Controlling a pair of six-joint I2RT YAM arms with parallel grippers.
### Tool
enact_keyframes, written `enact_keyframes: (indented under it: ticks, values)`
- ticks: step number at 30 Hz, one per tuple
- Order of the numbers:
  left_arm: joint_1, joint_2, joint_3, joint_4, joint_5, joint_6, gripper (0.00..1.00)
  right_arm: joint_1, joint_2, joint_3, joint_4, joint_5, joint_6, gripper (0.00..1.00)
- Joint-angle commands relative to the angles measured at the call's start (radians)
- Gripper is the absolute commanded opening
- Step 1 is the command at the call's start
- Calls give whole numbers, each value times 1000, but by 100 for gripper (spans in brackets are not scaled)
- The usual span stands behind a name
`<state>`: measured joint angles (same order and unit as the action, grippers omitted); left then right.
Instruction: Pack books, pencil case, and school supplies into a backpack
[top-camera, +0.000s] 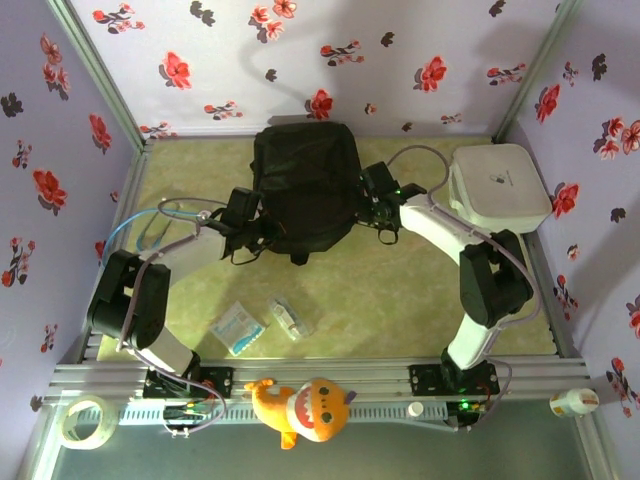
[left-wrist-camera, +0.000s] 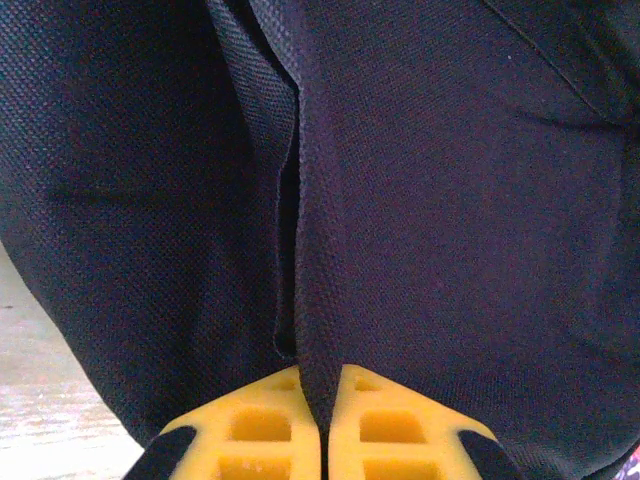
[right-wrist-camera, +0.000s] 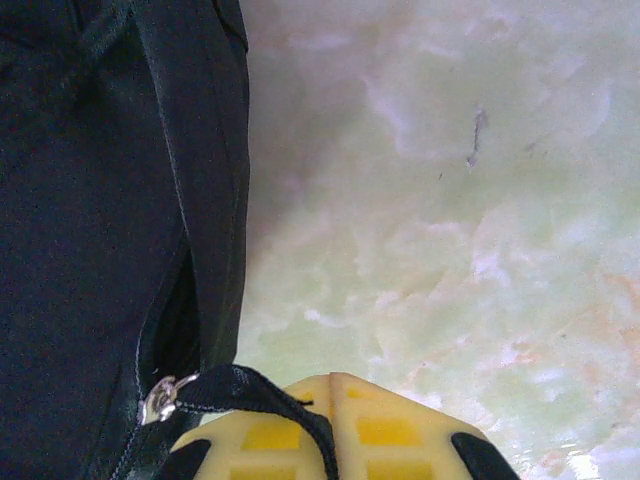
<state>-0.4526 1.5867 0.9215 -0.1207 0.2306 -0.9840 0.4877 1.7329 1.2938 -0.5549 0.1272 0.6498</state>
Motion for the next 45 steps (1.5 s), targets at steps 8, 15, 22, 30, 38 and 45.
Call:
enact_keyframes:
  ticks: [8, 15, 22, 30, 38, 45]
  values:
    - [15, -57, 7, -167, -11, 108, 0, -59, 80, 115, -73, 127, -54, 0]
    - [14, -44, -10, -178, 36, 138, 0, -67, 166, 217, -98, 163, -85, 0]
    - [-3, -25, -37, -227, 98, 195, 0, -69, 242, 327, -143, 201, -115, 0]
    - [-6, -34, -61, -243, 119, 234, 0, -69, 313, 433, -191, 330, -119, 0]
    - [-9, -35, -12, -280, 134, 295, 0, -69, 316, 466, -190, 135, -219, 0]
    - [-36, -60, 138, -358, 122, 376, 25, -69, 173, 324, -94, -221, -336, 0]
